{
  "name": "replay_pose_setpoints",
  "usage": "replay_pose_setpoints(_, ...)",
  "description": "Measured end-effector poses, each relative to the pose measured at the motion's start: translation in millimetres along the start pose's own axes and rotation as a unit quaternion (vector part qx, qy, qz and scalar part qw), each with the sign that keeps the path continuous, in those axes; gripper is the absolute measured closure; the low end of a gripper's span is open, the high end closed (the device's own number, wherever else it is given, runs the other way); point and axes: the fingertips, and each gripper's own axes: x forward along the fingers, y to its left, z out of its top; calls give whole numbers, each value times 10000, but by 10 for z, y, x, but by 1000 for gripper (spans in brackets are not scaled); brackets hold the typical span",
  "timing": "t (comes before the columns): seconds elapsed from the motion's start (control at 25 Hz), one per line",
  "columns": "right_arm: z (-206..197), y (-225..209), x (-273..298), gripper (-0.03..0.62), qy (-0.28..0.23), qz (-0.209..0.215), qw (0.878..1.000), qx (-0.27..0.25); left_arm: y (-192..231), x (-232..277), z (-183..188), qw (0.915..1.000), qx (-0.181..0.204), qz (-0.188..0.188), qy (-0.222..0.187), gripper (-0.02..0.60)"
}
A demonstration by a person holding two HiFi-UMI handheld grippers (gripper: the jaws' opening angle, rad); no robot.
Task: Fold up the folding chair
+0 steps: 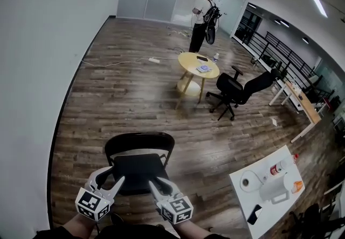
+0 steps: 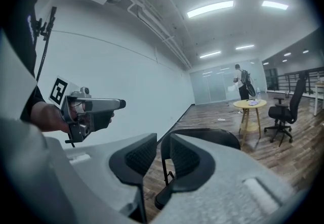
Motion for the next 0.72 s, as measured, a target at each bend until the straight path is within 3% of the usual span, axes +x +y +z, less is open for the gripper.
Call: replay_pose_setpoints(0.72, -68, 117, 178, 503, 88, -693, 9973, 248, 451, 44, -8, 9975, -59, -707, 14, 387)
